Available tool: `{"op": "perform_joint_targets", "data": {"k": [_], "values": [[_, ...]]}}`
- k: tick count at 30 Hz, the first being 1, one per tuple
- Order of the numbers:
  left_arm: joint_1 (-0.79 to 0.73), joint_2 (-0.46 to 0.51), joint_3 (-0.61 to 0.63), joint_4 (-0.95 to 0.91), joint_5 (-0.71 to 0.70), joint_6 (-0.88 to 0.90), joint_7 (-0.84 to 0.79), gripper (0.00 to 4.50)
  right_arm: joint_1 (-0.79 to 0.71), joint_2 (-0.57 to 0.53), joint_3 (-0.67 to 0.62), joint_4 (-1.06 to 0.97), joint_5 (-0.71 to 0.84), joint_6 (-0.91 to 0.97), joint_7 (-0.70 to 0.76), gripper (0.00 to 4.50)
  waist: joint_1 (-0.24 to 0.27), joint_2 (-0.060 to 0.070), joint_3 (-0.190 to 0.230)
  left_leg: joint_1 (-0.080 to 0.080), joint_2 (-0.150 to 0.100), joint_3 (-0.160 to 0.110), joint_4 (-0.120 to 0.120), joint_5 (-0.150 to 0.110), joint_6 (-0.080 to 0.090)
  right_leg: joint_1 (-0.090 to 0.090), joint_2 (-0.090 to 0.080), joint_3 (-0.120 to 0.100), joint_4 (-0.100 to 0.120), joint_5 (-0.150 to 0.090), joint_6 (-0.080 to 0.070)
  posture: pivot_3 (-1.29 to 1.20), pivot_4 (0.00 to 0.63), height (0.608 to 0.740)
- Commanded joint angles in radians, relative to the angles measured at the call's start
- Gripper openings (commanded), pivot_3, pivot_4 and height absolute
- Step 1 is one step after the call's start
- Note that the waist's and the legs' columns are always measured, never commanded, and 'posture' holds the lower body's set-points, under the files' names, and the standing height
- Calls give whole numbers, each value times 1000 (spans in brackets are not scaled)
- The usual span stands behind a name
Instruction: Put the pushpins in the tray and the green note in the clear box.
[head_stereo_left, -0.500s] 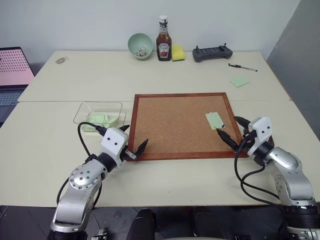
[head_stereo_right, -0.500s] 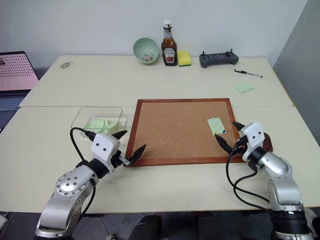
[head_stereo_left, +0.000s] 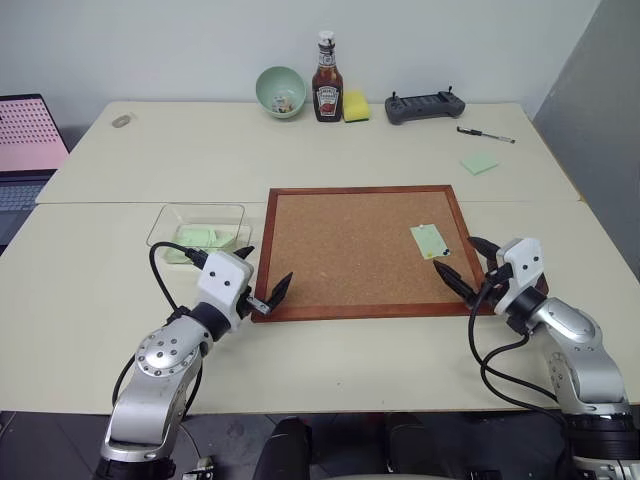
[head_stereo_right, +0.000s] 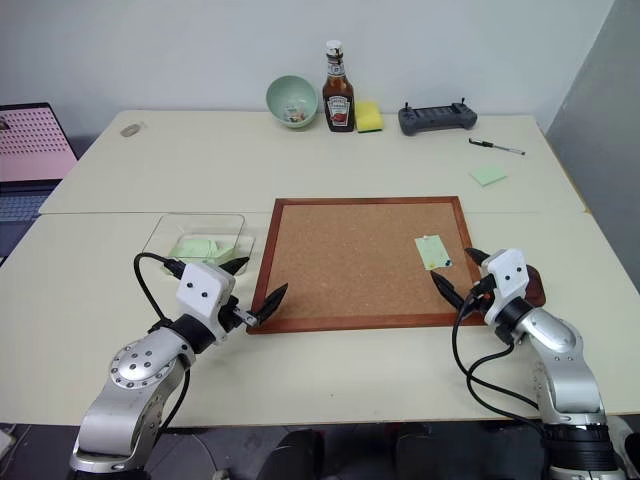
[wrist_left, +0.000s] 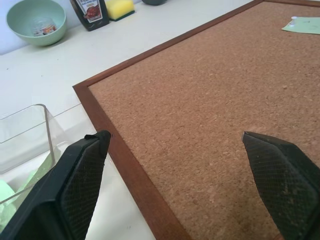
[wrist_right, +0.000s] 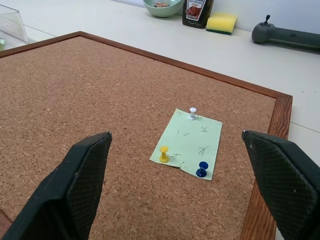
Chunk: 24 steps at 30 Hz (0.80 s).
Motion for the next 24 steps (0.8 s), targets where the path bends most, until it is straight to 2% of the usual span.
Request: {"op": "perform_joint_targets", "data": {"k": [1,10,20,24], "values": [[-14,2,41,-27,-33,-23,-7,4500,-14,3,-4,-12,5,-21,2,4420,0,0,0,0,0,0,0,0,0,0,0,0,0,0,0,0,150,740],[-66,-8,39,0,-87,-15,-34,4500,16,1,-22,-23,4,-42,2,4420,1,0,0,0,0,0,0,0,0,0,0,0,0,0,0,0,150,740],[-176,11,-52,67,-143,19,-166,4500,82,27,-11,-132,14,-13,-42,4420,-1,0,0,0,0,0,0,0,0,0,0,0,0,0,0,0,150,740],[-236,-11,-115,127,-121,7,-194,3754,100,32,-8,-176,14,5,-57,4500,1,0,0,0,0,0,0,0,0,0,0,0,0,0,0,0,150,740]]}}
